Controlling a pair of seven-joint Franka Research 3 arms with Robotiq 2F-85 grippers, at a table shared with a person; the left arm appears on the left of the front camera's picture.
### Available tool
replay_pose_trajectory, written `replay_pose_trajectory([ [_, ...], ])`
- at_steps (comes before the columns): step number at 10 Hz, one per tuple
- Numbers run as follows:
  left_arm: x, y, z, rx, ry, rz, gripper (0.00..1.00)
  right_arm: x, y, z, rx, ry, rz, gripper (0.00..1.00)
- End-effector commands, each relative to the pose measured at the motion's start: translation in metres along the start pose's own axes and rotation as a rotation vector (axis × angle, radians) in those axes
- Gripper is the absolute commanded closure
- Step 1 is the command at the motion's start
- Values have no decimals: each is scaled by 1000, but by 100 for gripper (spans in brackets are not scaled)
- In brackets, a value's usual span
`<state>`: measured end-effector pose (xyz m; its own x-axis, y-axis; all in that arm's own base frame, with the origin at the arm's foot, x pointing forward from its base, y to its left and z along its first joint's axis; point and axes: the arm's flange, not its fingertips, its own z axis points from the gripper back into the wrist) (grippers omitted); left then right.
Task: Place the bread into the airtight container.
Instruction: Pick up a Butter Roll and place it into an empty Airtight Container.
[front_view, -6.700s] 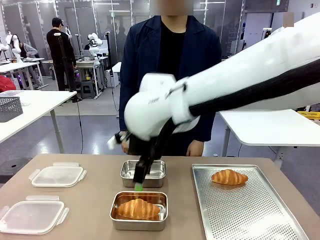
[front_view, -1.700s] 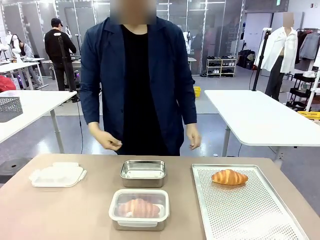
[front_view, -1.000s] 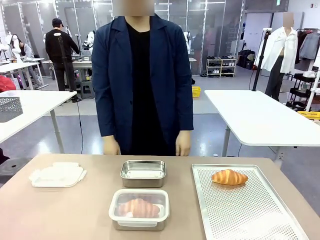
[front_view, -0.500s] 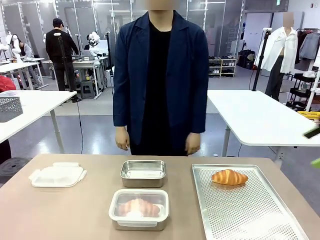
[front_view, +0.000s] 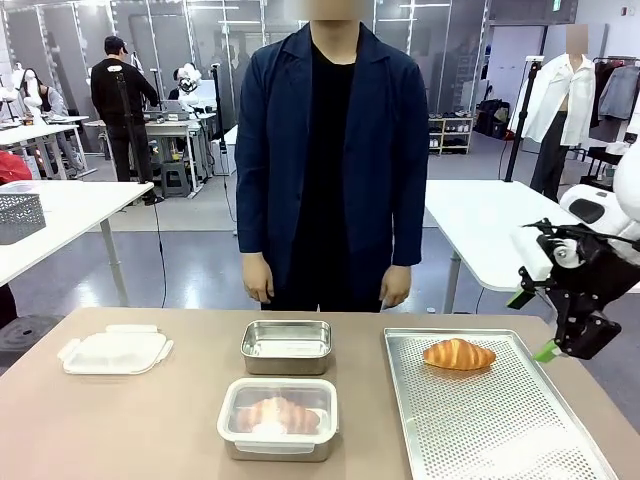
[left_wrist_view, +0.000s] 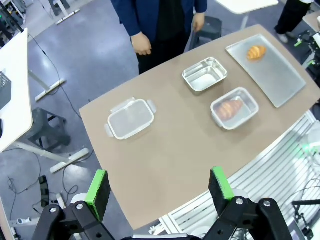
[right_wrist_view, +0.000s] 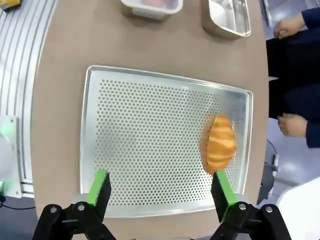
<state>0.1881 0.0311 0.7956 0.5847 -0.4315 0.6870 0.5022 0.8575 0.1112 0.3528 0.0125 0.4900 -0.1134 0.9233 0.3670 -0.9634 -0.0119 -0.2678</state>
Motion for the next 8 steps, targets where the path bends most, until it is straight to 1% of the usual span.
replay_pose_trajectory([
  [1, 2, 1, 2, -1, -3, -2, 0, 6, 10, 19, -11, -20, 11, 0],
  [6, 2, 1, 2, -1, -3, -2, 0, 7, 8, 20, -20, -20, 17, 0],
  [7, 2, 1, 2, -1, -3, -2, 0, 7, -10, 8, -16, 42, 6, 0],
  [8, 2, 1, 2, -1, -3, -2, 0, 10, -29, -1, 5, 55, 8, 0],
])
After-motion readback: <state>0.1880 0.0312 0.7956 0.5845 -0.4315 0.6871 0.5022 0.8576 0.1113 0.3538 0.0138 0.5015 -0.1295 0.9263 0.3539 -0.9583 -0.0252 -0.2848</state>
